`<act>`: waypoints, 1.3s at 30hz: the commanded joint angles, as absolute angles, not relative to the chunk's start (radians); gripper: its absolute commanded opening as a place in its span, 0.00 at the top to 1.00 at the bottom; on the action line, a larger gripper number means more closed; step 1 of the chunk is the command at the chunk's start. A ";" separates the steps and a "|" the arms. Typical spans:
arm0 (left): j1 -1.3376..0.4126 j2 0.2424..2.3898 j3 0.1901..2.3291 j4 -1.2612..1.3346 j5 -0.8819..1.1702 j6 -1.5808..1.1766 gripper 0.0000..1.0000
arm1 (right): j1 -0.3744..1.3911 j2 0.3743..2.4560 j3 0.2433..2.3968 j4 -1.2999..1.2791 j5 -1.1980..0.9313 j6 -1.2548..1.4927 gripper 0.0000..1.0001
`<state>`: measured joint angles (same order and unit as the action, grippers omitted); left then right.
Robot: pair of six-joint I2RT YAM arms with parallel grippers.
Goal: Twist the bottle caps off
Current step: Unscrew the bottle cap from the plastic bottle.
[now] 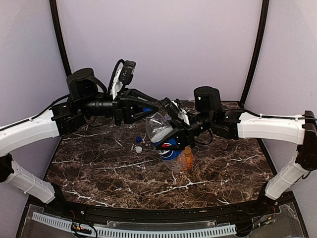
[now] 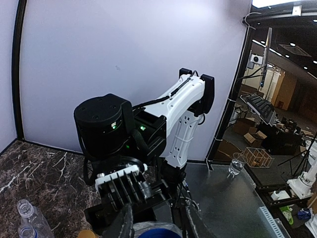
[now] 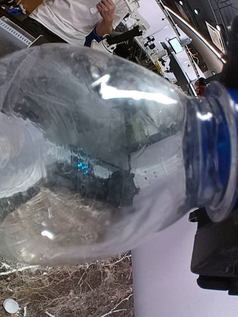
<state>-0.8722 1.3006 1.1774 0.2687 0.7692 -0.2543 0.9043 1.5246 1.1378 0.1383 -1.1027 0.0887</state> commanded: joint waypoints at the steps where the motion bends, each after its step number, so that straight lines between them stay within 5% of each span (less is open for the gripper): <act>1: -0.876 1.297 1.207 0.315 0.797 -0.277 0.70 | 0.905 1.532 1.154 0.168 -1.095 0.096 0.92; 4: -0.875 1.294 1.207 0.317 0.785 -0.287 0.75 | 0.905 1.532 1.154 0.155 -1.077 0.084 0.92; 9: -0.874 1.261 1.186 0.304 0.658 -0.333 0.99 | 0.905 1.512 1.153 0.118 -0.950 0.076 0.94; 22: -0.924 1.207 1.180 0.095 -0.069 -0.401 1.00 | 0.905 1.467 1.137 0.099 -0.489 0.085 0.95; 26: -0.934 1.243 1.213 0.051 -0.092 -0.378 0.99 | 0.905 1.469 1.139 0.091 -0.447 0.087 0.95; 34: -0.928 1.176 1.145 0.168 0.116 -0.286 0.50 | 0.902 1.480 1.119 0.092 -0.578 0.038 0.95; 39: -0.913 1.137 1.158 0.131 0.279 -0.190 0.31 | 0.902 1.488 1.112 0.104 -0.740 0.007 0.94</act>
<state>-0.9222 1.1934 1.1507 0.1188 0.1413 -0.2893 0.9020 1.4979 1.1187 0.0719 -0.6098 0.0338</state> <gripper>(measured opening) 0.651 0.330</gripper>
